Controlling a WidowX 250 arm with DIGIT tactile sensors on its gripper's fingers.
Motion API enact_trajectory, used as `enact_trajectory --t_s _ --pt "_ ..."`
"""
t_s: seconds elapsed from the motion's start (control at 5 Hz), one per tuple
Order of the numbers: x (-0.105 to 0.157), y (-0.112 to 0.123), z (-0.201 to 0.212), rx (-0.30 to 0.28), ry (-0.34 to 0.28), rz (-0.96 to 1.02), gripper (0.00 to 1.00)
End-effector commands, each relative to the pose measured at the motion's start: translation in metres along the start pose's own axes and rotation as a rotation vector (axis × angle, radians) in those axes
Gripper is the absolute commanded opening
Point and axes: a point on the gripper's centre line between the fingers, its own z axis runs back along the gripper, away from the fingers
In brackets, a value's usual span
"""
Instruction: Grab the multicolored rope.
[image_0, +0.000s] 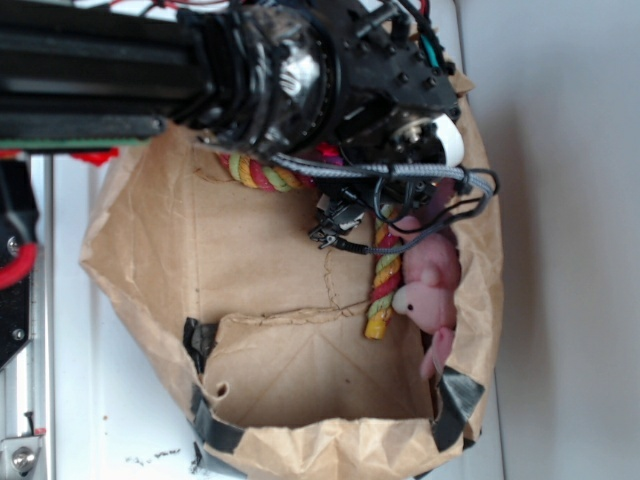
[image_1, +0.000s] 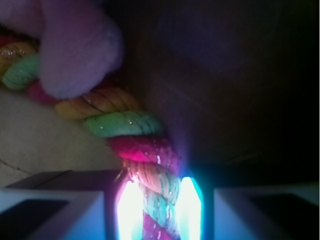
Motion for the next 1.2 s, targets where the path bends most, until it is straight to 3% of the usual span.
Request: enact_trajectory --t_s 0.0,0.4,0.8,1.0 --pt "-0.001 0.003 0.005 0.005 -0.022 0.002 0.0" --pt "-0.013 -0.017 0.056 -0.038 -0.051 0.084 0.0" --pt "-0.014 -0.044 0.119 0.007 -0.035 0.315 0.0" --pt "-0.01 -0.049 0.132 0.041 0.017 0.383 0.0"
